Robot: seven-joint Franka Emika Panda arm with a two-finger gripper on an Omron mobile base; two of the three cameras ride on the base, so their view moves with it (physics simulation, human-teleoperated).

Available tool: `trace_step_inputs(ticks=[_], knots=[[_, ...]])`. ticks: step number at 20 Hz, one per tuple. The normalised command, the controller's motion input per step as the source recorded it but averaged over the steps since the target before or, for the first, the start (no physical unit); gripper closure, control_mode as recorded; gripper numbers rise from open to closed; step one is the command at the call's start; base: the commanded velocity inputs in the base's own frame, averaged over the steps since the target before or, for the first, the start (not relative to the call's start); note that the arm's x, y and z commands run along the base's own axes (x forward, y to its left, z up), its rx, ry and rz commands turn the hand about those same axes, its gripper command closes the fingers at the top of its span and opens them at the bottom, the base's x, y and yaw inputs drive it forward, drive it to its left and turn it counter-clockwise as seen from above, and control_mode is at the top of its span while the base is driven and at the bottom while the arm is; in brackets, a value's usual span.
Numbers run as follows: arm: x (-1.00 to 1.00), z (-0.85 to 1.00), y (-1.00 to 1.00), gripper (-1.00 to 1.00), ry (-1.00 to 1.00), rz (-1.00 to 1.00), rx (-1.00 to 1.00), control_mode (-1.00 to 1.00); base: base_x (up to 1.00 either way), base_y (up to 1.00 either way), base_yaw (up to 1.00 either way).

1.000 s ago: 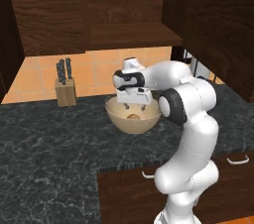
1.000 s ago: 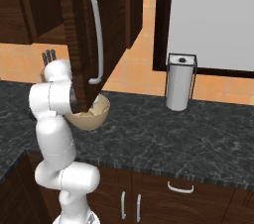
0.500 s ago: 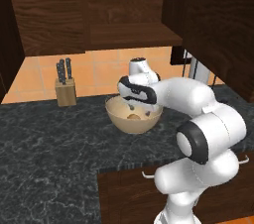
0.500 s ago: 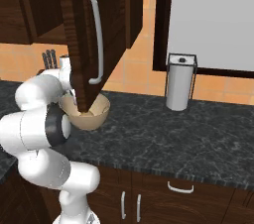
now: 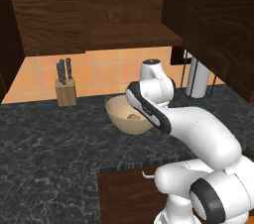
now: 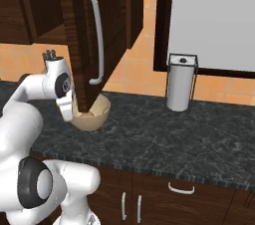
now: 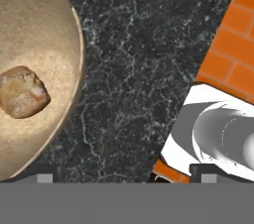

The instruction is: Open the cabinet, pick up the bread from the cabinet and place it in the basket. Then move the basket to the dining counter.

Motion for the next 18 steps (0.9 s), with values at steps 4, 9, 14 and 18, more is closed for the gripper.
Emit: trace_step_inputs(ticks=[4,9,14,18], knots=[[0.07,-0.18,-0.03,-1.00,-0.13,-0.03,0.12,-1.00,0.00,0.00,0.00],[0.31,-0.07,-0.04,-1.00,0.02,0.07,0.01,-1.00,0.00,0.00,0.00],[0.44,-0.17,-0.11,-1.00,0.04,0.07,0.00,-1.00,0.00,0.00,0.00],[0.41,-0.19,-0.20,-1.00,0.00,0.05,0.00,-1.00,0.00,0.00,0.00]])
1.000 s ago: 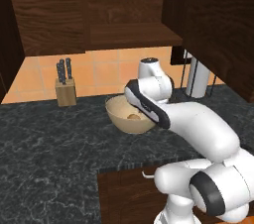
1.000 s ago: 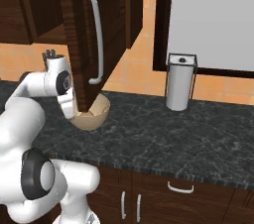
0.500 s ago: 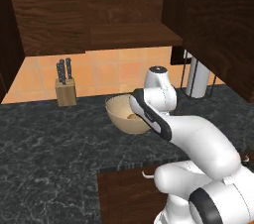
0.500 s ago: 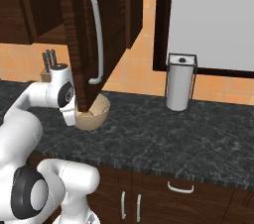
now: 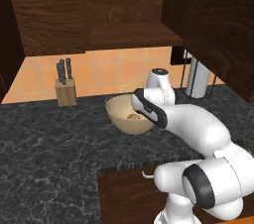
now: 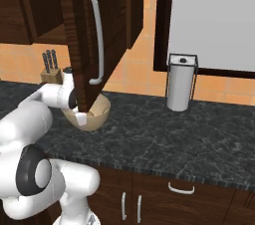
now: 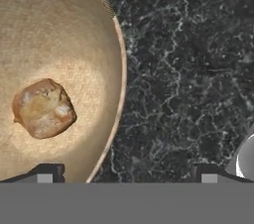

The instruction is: Open the cabinet, pick up the bread from the cabinet and place it in the basket. Then move the basket to the dining counter.

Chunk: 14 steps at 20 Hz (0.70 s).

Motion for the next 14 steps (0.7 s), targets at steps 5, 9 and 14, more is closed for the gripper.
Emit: trace_step_inputs(ticks=[5,9,14], knots=[[0.32,-0.17,-0.05,-1.00,0.00,0.03,0.00,-1.00,0.00,0.00,0.00],[0.25,-0.38,-0.05,-1.00,0.00,0.02,0.00,-1.00,0.00,0.00,0.00],[0.28,-0.28,-0.05,-1.00,0.00,0.04,0.03,-1.00,0.00,0.00,0.00]])
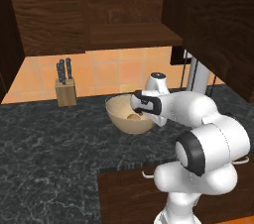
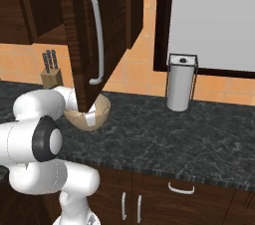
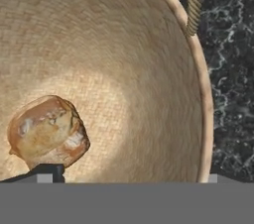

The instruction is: Open the cabinet, pick up the bread from the cabinet and place it in the basket. Then move the basket to the dining counter.

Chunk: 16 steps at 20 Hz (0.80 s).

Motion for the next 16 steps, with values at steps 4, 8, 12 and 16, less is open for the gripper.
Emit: trace_step_inputs(ticks=[4,8,12,16], knots=[[0.00,-0.46,0.06,1.00,0.00,0.01,0.01,-1.00,0.00,0.00,0.00],[0.00,-0.75,0.22,1.00,0.02,0.00,0.00,-1.00,0.00,0.00,0.00],[0.00,-0.71,0.24,1.00,0.08,0.01,0.00,-1.00,0.00,0.00,0.00],[-0.47,-0.07,0.07,1.00,-0.02,0.00,-0.01,-1.00,0.00,0.00,0.00]])
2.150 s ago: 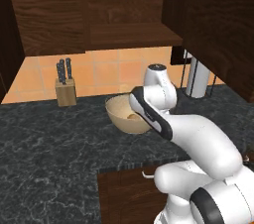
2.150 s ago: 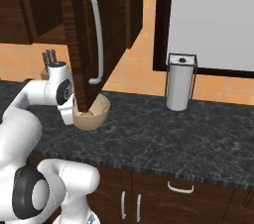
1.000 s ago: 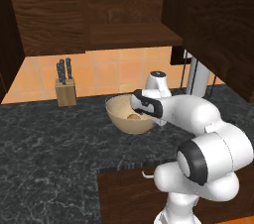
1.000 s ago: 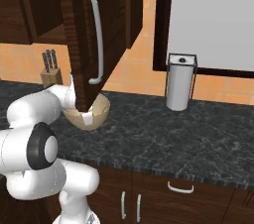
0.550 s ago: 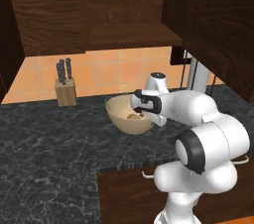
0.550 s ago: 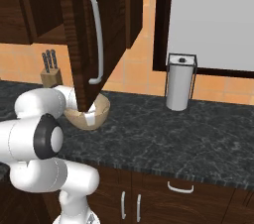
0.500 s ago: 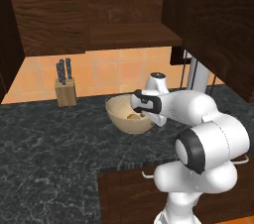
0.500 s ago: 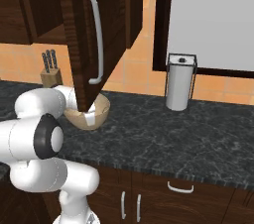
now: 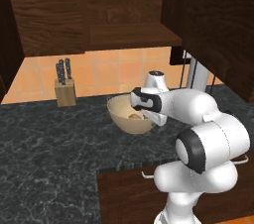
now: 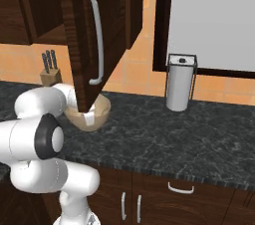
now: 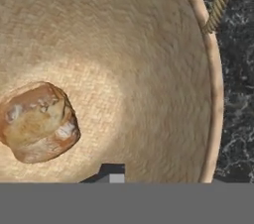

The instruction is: Open the cabinet, pick up the bread from the cabinet and place it in the basket. Then move the basket to the dining counter.

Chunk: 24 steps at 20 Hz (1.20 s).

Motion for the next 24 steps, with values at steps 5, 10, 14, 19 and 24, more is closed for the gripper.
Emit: trace_step_inputs(ticks=[5,10,14,19,24], knots=[[-0.50,0.06,0.48,1.00,-0.23,0.00,-0.09,-1.00,0.00,0.00,0.00],[-0.63,0.68,0.29,1.00,-0.20,0.00,-0.06,-1.00,0.00,0.00,0.00],[-0.79,0.95,0.00,1.00,0.05,0.00,-0.01,-1.00,0.00,0.00,0.00],[-0.83,0.82,0.00,1.00,0.04,0.00,0.00,-1.00,0.00,0.00,0.00],[-0.63,0.61,-0.09,1.00,0.00,-0.04,0.01,-1.00,0.00,0.00,0.00]])
